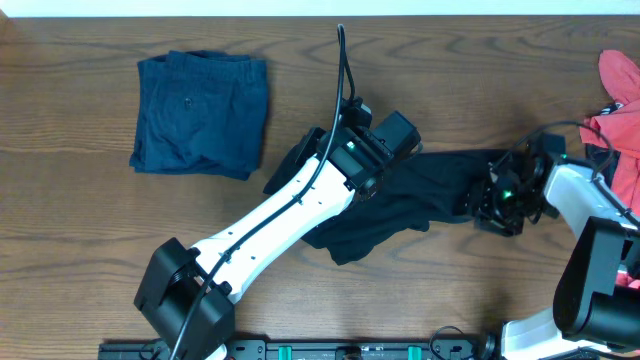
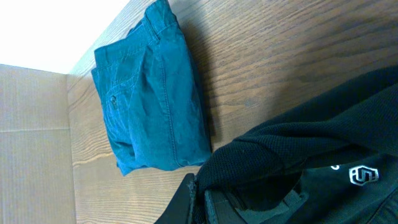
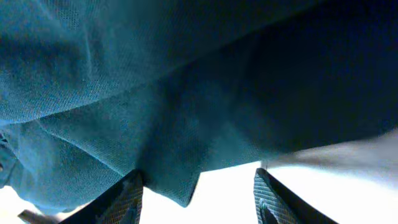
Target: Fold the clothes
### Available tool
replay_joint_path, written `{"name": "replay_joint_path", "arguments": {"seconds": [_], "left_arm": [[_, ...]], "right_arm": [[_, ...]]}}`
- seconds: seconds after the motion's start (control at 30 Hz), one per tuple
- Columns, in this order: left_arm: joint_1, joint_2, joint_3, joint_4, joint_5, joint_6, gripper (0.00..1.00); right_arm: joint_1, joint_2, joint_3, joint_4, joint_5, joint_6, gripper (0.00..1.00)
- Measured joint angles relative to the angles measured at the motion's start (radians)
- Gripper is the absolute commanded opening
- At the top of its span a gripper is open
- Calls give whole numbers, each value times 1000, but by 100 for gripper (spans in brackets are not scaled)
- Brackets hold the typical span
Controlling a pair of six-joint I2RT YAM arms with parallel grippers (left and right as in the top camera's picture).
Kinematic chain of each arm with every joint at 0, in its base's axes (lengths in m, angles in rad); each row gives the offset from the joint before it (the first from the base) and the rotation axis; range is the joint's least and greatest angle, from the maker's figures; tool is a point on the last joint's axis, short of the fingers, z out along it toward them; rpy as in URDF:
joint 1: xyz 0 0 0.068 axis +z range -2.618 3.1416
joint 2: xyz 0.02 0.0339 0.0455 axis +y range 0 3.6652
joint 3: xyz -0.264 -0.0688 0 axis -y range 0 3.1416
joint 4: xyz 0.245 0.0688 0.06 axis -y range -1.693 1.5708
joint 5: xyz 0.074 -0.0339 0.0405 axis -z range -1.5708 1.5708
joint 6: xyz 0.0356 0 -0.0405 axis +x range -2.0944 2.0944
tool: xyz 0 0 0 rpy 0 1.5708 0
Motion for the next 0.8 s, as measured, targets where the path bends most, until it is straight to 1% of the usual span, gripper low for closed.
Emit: {"name": "replay_joint_path", "arguments": {"seconds": [0.17,0.27,0.43,0.5,0.6,0.7,0.8], "left_arm": [[0,0,0,3,0,0,6],[0,0,0,3,0,0,6],[0,0,0,3,0,0,6],[0,0,0,3,0,0,6],[0,0,0,3,0,0,6],[0,0,0,3,0,0,6],[0,0,0,3,0,0,6]], "right_arm": [[0,0,-31,83,-42,1,49],[0,0,-37,122,-60,15,36],[0,0,-38,150,-74,49,32],[0,0,-39,150,-84,54,34],[0,0,-39,148,-117,63,44],[0,0,-39,128,-157,64,49],[0,0,-39,84,-192,60,50]]}}
